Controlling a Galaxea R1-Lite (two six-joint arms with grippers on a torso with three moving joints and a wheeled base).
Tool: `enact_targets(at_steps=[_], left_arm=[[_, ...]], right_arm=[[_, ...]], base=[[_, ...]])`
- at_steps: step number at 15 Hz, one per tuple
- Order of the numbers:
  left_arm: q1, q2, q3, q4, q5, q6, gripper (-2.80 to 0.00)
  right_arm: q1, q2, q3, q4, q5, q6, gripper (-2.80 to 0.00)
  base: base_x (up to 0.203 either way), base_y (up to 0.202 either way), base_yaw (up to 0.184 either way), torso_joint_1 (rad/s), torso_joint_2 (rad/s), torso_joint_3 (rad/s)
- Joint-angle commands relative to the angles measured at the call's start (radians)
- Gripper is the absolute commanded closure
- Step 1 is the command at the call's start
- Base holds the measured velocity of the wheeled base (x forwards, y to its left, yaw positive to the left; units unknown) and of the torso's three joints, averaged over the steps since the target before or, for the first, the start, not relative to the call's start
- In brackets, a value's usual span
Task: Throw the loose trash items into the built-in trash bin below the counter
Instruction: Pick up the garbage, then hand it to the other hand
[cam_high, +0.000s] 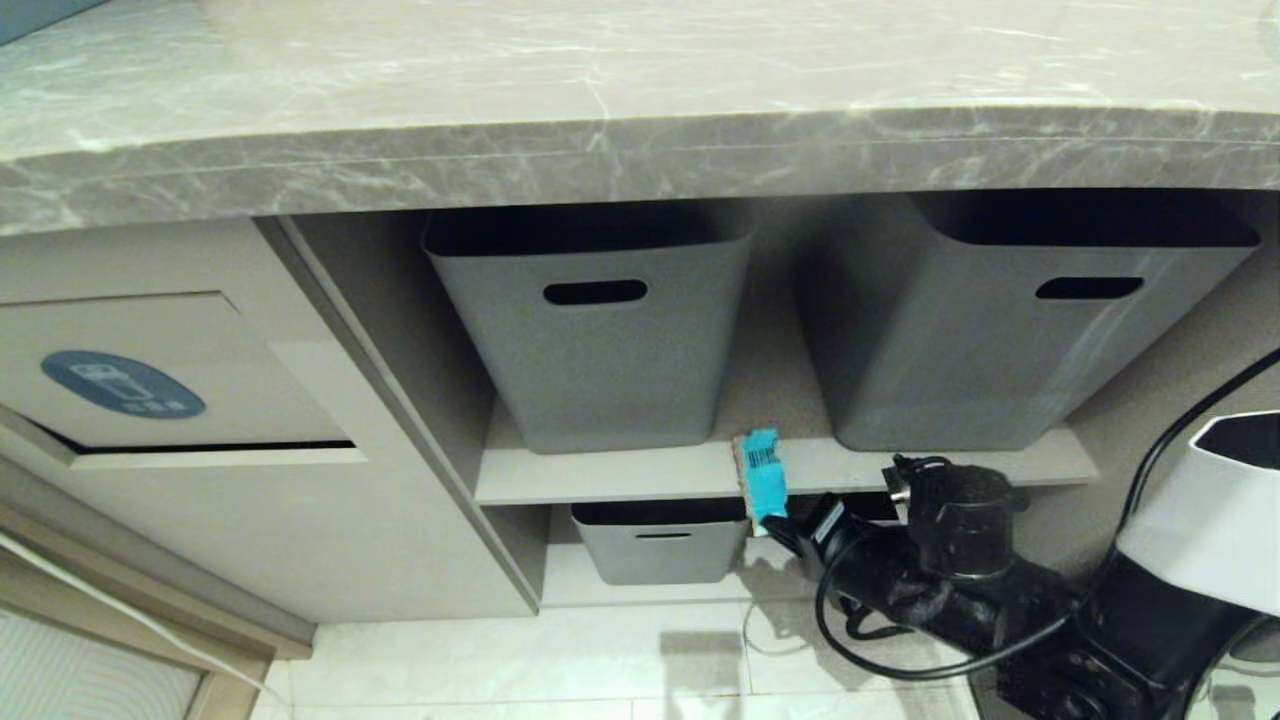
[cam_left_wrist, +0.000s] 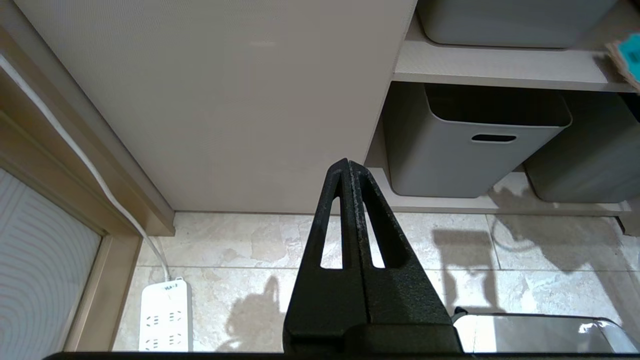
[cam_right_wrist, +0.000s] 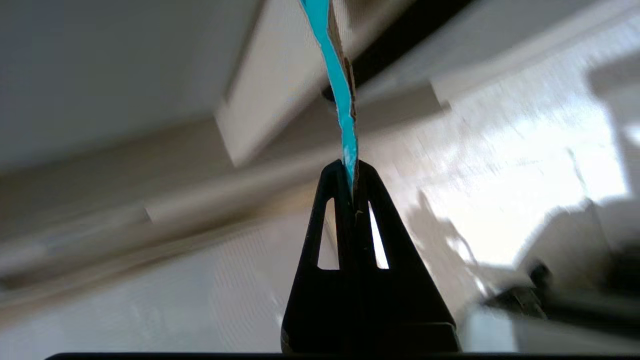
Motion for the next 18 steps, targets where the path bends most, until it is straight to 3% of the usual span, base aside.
enact_targets(at_steps=[1,6,10,12,16,18], left_arm=[[0.001,0.002,0.002,0.0,0.0,-0.001,0.0],[0.0,0.002,0.002,0.0,0.0,-0.001,0.0],[0.001,0.002,0.002,0.0,0.0,-0.001,0.0],[0.001,0.002,0.002,0.0,0.0,-0.001,0.0],[0.001,0.002,0.002,0.0,0.0,-0.001,0.0],[-0.001,0.002,0.002,0.0,0.0,-0.001,0.0]], right_arm=[[0.031,-0.104,0.09,-0.008,0.001,-0.023,0.0],[0.132,-0.271,0.373,-0.106,0.004,-0.327,0.0],[0.223,-0.294,0.413,-0.116,-0.013,-0.488,0.0],[0.241,-0.35,0.427,-0.087,-0.017,-0.508,0.0],[0.3,-0.604,0.408,0.206,-0.087,-0.543,0.0],[0.303,-0.656,0.415,0.297,-0.237,-0.562,0.0]], base=[[0.0,0.0,0.0,0.0,0.0,0.0],[0.0,0.0,0.0,0.0,0.0,0.0],[0.0,0.0,0.0,0.0,0.0,0.0],[0.0,0.0,0.0,0.0,0.0,0.0],[0.0,0.0,0.0,0.0,0.0,0.0],[0.0,0.0,0.0,0.0,0.0,0.0]])
